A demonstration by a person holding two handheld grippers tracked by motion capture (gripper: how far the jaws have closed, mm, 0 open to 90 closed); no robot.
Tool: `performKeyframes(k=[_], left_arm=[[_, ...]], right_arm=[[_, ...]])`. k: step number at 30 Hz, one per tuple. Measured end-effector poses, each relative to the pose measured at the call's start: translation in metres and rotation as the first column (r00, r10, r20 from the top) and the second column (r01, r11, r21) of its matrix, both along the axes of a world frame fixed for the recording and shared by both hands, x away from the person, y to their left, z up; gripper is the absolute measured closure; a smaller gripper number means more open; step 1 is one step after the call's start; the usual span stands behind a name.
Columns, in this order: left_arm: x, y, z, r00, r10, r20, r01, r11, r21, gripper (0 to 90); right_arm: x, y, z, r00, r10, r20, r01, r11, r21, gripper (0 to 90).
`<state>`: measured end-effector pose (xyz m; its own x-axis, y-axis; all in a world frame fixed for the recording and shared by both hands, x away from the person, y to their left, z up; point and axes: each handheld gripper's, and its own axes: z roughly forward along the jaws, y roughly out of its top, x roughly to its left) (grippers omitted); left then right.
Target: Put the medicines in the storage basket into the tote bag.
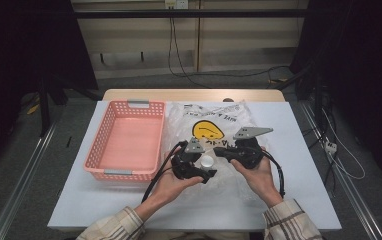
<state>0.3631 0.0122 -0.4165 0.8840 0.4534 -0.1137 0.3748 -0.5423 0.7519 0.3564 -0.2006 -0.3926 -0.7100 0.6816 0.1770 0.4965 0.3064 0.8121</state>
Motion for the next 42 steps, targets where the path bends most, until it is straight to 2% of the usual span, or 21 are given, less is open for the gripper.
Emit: performKeyframes(k=[2, 3, 4, 6, 9, 12, 17, 22, 26, 28, 30, 34, 35, 39, 42], left_arm=[[-0.004, 0.005, 0.003, 0.9999, -0.001, 0.014, 0.001, 1.0000, -0.001, 21.2], [-0.007, 0.007, 0.006, 0.9996, 0.014, 0.025, -0.014, 0.9999, 0.007, 21.2], [-0.007, 0.010, 0.007, 0.9998, -0.007, 0.021, 0.008, 0.9999, -0.014, 21.2], [-0.012, 0.014, 0.012, 0.9993, -0.021, 0.031, 0.021, 0.9997, -0.013, 21.1], [-0.017, 0.020, 0.019, 0.9976, -0.043, 0.054, 0.045, 0.9983, -0.038, 21.1], [-0.021, 0.025, 0.028, 0.9958, -0.053, 0.075, 0.056, 0.9974, -0.044, 21.1], [-0.022, 0.043, 0.042, 0.9967, -0.018, 0.080, 0.028, 0.9928, -0.117, 20.4], [-0.017, 0.061, 0.045, 0.9960, 0.042, 0.079, -0.031, 0.9915, -0.126, 19.6], [-0.022, 0.071, 0.048, 0.9955, 0.050, 0.080, -0.040, 0.9911, -0.127, 17.0], [-0.025, 0.076, 0.048, 0.9945, 0.051, 0.092, -0.040, 0.9924, -0.117, 16.8], [-0.027, 0.080, 0.045, 0.9932, 0.068, 0.094, -0.057, 0.9915, -0.117, 16.8], [-0.029, 0.089, 0.041, 0.9928, 0.088, 0.081, -0.079, 0.9908, -0.109, 16.2], [-0.030, 0.092, 0.041, 0.9917, 0.090, 0.091, -0.081, 0.9912, -0.105, 16.2], [-0.035, 0.102, 0.041, 0.9910, 0.103, 0.085, -0.093, 0.9890, -0.115, 13.8], [-0.038, 0.108, 0.041, 0.9889, 0.115, 0.093, -0.105, 0.9881, -0.113, 12.8]], right_arm=[[0.000, 0.000, 0.000, 1.0000, 0.000, 0.001, 0.000, 1.0000, -0.005, 90.0], [0.000, 0.000, -0.001, 1.0000, -0.001, 0.000, 0.001, 1.0000, -0.005, 90.0], [0.000, 0.000, -0.001, 1.0000, -0.001, 0.001, 0.001, 1.0000, -0.007, 90.0], [0.000, 0.000, -0.001, 1.0000, -0.003, -0.002, 0.003, 1.0000, -0.008, 90.0], [-0.001, -0.001, -0.002, 1.0000, -0.005, -0.008, 0.005, 1.0000, -0.007, 90.0], [-0.001, -0.004, -0.003, 0.9998, -0.015, -0.014, 0.015, 0.9999, -0.001, 90.0], [-0.004, -0.006, -0.001, 0.9998, -0.013, -0.013, 0.013, 0.9999, 0.004, 90.0], [-0.008, -0.011, -0.003, 0.9996, -0.021, -0.021, 0.021, 0.9998, 0.002, 90.0], [-0.012, -0.012, -0.004, 0.9994, -0.025, -0.023, 0.024, 0.9997, -0.006, 80.4], [-0.014, -0.014, -0.003, 0.9991, -0.036, -0.019, 0.036, 0.9993, -0.004, 71.4], [-0.016, -0.015, -0.003, 0.9988, -0.045, -0.018, 0.045, 0.9990, 0.002, 66.7], [-0.020, -0.020, -0.002, 0.9972, -0.075, 0.000, 0.075, 0.9972, -0.001, 50.9], [-0.022, -0.021, -0.002, 0.9969, -0.078, 0.008, 0.078, 0.9969, 0.000, 48.0], [-0.029, -0.028, -0.001, 0.9937, -0.110, 0.020, 0.110, 0.9938, 0.016, 37.7], [-0.034, -0.032, -0.001, 0.9909, -0.133, 0.022, 0.133, 0.9909, 0.024, 33.9]])
